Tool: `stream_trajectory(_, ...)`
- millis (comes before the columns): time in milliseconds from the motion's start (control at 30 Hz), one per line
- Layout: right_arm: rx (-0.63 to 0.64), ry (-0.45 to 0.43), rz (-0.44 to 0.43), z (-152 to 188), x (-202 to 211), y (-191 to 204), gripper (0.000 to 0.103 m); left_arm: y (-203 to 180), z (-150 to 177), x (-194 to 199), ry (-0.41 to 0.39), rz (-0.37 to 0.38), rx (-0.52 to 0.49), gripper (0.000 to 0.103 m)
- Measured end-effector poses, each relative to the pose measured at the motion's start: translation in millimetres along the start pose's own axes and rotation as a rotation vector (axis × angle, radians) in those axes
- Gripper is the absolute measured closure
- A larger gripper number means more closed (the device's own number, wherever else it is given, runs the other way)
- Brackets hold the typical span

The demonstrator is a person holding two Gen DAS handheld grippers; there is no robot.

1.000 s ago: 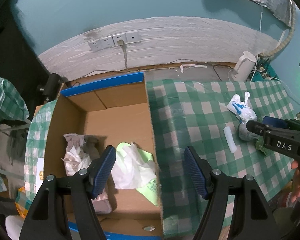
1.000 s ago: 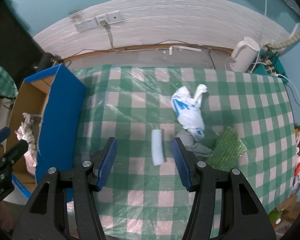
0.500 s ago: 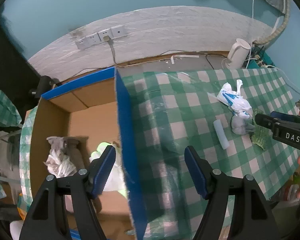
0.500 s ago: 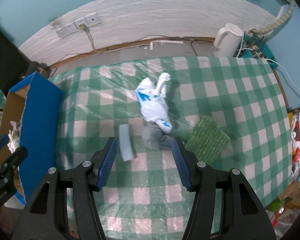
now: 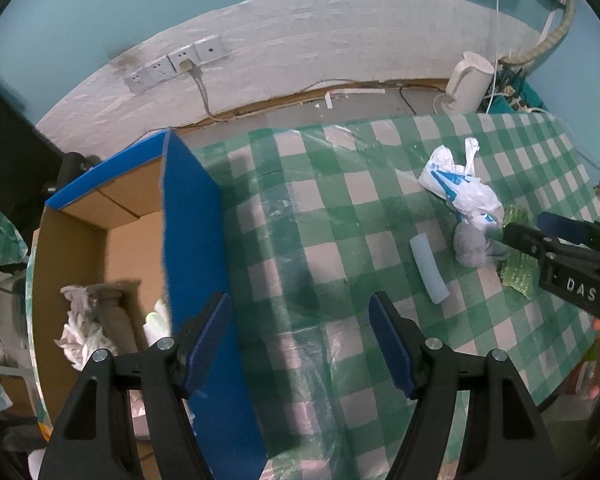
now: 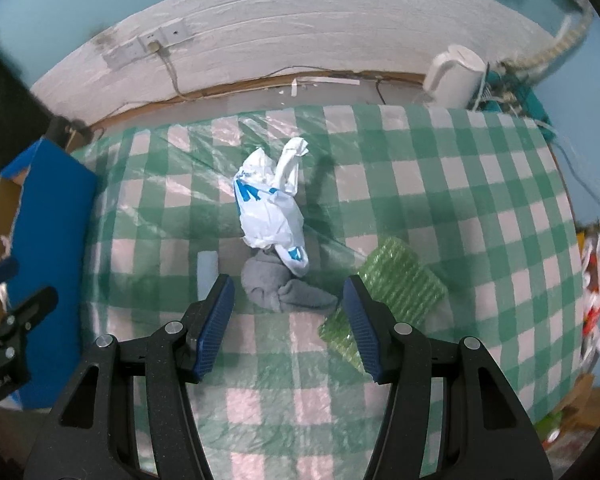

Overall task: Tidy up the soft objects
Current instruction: 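Move both tools back over the remaining items on the tablecloth, then lower the right tool onto the knotted grey sock and close on it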

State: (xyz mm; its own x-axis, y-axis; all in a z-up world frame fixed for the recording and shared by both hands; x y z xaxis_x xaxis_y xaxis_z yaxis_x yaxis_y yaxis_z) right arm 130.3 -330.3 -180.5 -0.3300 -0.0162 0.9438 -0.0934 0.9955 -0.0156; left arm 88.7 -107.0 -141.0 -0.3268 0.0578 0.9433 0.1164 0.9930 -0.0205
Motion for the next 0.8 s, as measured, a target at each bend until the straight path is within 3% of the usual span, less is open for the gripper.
stream_trajectory(167, 0.030, 0.010, -0.043, -0.1, -11.3, 7.6, 0.047, -11.7, -7.9, -16.6, 0.022, 0.011, -0.005, 0.030)
stream_trajectory(800, 0.102, 0.090, -0.010, 5.4, -55.4, 20.5, 0.047, -30.0, -26.6, -64.1, 0.124, 0.027, 0.041, 0.030)
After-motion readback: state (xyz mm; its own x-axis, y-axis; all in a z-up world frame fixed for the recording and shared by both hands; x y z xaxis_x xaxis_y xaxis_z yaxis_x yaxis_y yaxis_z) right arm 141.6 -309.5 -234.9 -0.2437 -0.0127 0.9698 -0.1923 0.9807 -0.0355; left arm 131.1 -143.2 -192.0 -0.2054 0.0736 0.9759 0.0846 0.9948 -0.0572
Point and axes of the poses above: each gripper's, at about its wrist camera, not at the fingertips, and x roughly against the way its jaws point, y to its left, z to its underside, the point moved 2 cm from there along -x, roughly the way its jaws point, and after that the axes turned 8 degrees about z, right-handed, at the moved point
